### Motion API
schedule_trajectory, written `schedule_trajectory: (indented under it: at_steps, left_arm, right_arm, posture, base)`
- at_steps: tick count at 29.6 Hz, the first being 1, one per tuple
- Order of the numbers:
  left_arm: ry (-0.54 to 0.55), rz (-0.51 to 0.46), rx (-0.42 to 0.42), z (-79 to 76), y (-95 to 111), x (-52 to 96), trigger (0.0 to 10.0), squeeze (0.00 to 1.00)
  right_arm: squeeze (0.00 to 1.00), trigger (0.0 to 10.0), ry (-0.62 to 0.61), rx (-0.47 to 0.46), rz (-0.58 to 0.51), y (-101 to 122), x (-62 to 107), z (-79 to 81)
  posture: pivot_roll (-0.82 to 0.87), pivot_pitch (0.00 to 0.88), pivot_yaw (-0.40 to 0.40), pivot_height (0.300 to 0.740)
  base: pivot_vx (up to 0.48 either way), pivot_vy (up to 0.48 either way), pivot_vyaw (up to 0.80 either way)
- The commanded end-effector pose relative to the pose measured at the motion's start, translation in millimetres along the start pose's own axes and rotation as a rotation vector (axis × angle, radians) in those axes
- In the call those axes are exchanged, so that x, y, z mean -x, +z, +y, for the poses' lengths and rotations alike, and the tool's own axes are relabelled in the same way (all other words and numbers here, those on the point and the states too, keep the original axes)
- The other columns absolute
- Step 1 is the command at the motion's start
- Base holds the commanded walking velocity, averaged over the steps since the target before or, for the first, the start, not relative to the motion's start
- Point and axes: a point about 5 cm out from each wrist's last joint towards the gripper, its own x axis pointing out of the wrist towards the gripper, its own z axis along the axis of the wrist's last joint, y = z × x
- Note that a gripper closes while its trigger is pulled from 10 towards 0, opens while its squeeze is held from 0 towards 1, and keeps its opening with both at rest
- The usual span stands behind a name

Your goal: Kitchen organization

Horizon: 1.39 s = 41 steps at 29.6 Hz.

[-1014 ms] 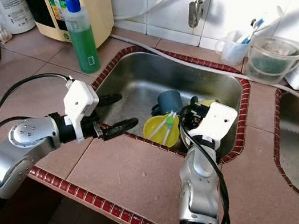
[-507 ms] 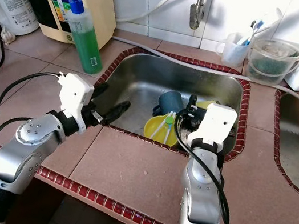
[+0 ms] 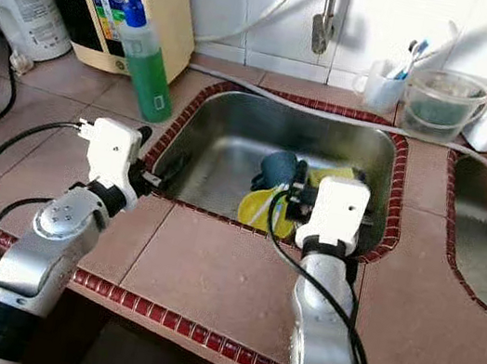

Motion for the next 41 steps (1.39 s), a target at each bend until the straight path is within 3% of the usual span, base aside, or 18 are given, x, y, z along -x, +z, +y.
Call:
schedule_trajectory:
  at_steps: [1,7,11,22,35,41]
  left_arm:
    - [0.046,0.018,0.005,7.9,-6.1,4.4,10.0,0.0]
    - [0.114,0.004,0.057,9.9,-7.9,10.7,10.0,0.0]
    - [0.123,0.006,0.048,7.6,-10.1,15.1,10.0,0.0]
    - [0.067,0.016,0.063,-3.9,-15.7,28.9,10.0,0.0]
    - [0.026,0.012,0.066,-7.6,-15.0,30.9,10.0,0.0]
    - [0.018,0.012,0.072,-8.3,-15.4,31.4,10.0,0.0]
  right_arm:
    - [0.0,10.0,0.017,0.008,-0.041,8.1,3.1,3.4]
    - [0.0,10.0,0.023,0.017,-0.047,7.2,12.2,2.4]
    - [0.0,10.0,0.023,0.01,-0.045,6.1,16.3,2.5]
    - [0.0,10.0,0.047,-0.004,-0.017,0.6,30.1,8.2]
    - [0.0,10.0,0.062,0.0,-0.009,0.5,32.8,9.4]
    - [0.0,10.0,0.062,-0.001,-0.003,-0.8,33.7,9.4]
  posture:
    - [-0.22,0.076,0.124,0.74]
    - [-0.22,0.066,0.11,0.74]
    - [-0.21,0.062,0.101,0.74]
    - [-0.2,0.049,0.08,0.74]
    - [-0.21,0.041,0.065,0.74]
    - [-0.21,0.037,0.066,0.74]
  base:
    - [0.0,0.0,0.0]
    - [0.0,0.0,0.0]
    - [0.0,0.0,0.0]
    - [0.0,0.0,0.0]
    - [0.0,0.0,0.0]
    - [0.0,-0.306,0.0]
